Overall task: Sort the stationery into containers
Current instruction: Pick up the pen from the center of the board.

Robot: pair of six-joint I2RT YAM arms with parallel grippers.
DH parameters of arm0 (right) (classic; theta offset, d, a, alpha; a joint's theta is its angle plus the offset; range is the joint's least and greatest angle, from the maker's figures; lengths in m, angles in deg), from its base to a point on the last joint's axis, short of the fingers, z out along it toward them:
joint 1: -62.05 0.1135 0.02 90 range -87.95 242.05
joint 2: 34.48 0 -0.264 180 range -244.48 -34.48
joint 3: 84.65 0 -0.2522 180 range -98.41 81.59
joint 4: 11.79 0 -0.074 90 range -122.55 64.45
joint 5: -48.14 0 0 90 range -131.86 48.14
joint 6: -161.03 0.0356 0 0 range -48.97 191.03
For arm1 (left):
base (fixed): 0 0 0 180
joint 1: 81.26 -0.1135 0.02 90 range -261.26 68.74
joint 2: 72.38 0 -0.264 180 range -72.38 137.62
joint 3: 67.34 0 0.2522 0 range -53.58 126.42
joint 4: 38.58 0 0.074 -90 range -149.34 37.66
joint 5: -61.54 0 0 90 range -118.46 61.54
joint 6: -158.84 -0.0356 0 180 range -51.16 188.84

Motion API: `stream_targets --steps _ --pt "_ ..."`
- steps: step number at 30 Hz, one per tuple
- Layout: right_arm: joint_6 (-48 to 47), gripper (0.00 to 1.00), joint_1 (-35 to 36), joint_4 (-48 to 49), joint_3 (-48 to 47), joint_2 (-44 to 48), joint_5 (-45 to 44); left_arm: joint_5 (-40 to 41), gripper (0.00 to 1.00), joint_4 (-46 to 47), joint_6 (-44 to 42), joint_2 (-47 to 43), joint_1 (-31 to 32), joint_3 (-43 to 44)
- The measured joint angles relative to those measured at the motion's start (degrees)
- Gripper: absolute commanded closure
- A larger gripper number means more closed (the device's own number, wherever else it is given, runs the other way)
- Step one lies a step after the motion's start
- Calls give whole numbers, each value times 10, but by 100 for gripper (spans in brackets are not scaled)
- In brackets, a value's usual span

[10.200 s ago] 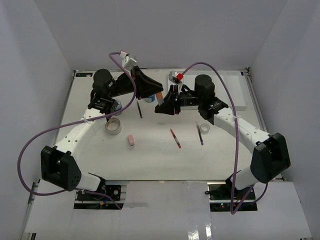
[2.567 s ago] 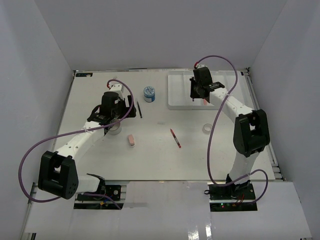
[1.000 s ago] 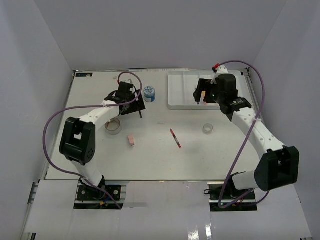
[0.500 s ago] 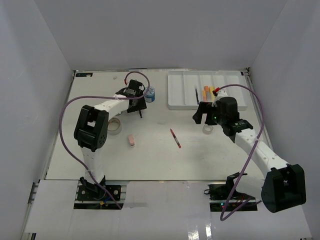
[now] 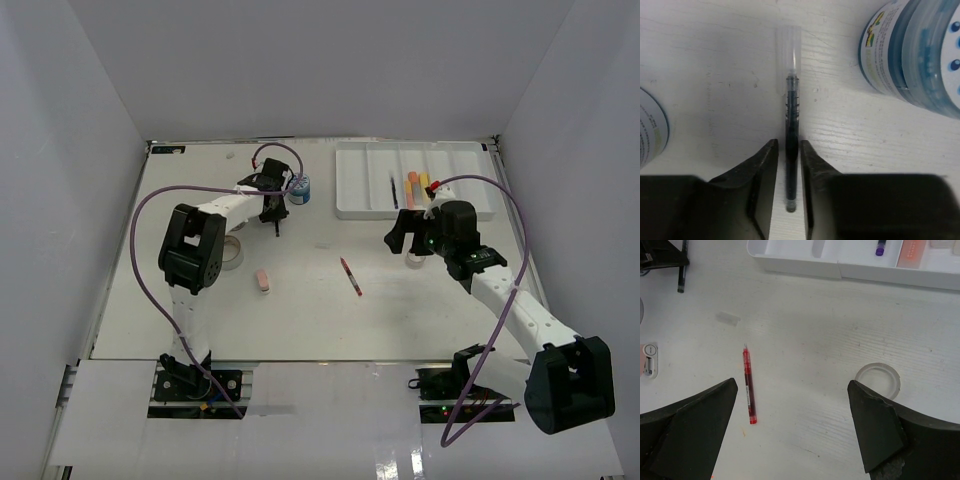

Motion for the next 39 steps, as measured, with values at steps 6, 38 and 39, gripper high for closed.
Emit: stream_targets --steps 6,38,39 --pt "0 2 0 12 2 3 13 3 88 -2 3 0 0 -2" --pt "54 9 160 134 -133 -156 117 -351 100 462 124 -356 34 -372" --pt "57 9 165 139 -138 -164 117 -353 100 476 130 -356 38 -376"
